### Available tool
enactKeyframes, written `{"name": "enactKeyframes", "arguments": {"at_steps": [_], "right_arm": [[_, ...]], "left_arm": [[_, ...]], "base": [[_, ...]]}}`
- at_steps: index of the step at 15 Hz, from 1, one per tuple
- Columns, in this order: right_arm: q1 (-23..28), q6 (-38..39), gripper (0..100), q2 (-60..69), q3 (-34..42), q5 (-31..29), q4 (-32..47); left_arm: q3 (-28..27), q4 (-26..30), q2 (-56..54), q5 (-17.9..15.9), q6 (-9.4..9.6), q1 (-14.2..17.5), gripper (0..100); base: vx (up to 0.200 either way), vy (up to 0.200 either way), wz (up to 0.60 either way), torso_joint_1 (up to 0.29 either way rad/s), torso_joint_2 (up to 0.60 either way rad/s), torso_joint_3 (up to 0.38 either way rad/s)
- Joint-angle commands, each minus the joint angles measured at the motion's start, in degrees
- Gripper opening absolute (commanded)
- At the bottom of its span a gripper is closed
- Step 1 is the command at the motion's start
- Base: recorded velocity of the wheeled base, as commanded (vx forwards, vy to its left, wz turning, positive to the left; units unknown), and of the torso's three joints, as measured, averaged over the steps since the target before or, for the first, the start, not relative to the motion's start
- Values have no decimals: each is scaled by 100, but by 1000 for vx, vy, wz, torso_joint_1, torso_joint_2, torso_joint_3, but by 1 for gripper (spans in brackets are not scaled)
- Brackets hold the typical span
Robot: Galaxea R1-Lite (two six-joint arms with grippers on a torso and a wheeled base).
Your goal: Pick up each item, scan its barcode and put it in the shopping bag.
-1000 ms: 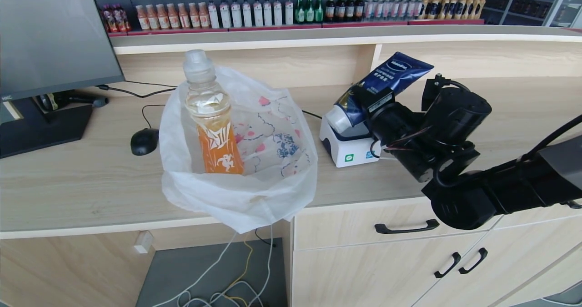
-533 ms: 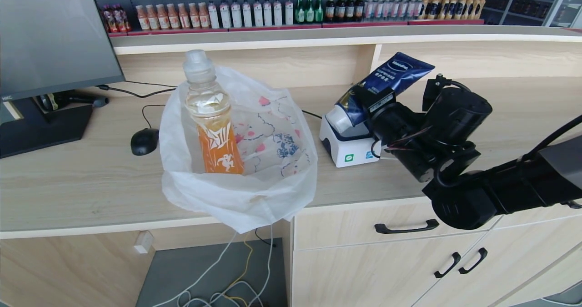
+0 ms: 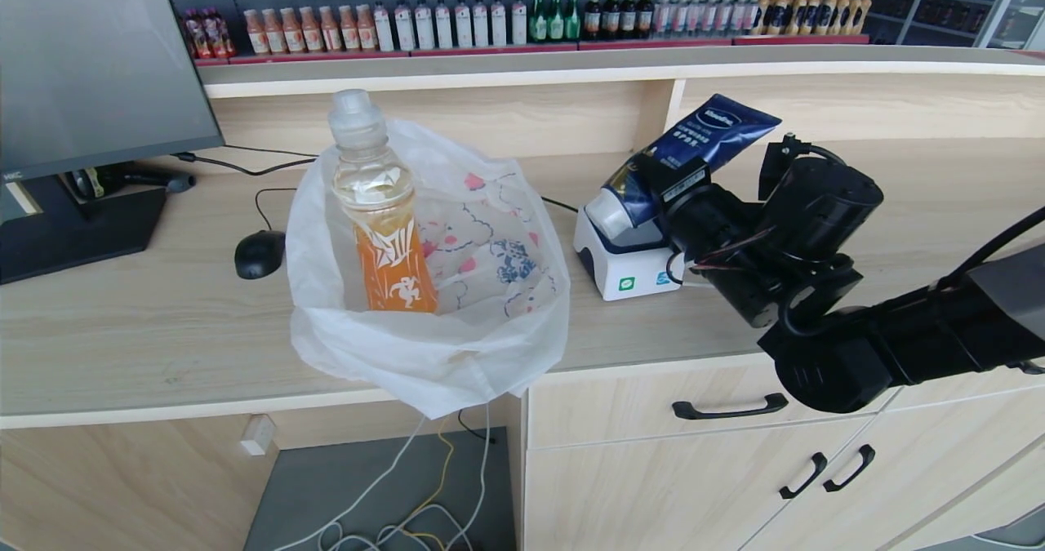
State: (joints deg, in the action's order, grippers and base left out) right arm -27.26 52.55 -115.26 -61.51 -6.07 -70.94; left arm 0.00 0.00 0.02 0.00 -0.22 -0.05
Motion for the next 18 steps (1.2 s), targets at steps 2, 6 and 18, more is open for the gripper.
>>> {"name": "enactKeyframes", "arguments": {"at_steps": [2,6,18], "right_arm": [[-8,0,0,-14,-1,1,1],[-8,-8,0,100,-10,1,98],[-166,-43,0,1401,649,-140,273]], "left_arm": [[0,0,-2,0,-4,-4,100],[0,0,-2,0,-4,5,100],[0,0,-2,0,-4,5,100]], "base": [[0,0,0,0,0,0],[0,0,0,0,0,0],[0,0,0,0,0,0]]}}
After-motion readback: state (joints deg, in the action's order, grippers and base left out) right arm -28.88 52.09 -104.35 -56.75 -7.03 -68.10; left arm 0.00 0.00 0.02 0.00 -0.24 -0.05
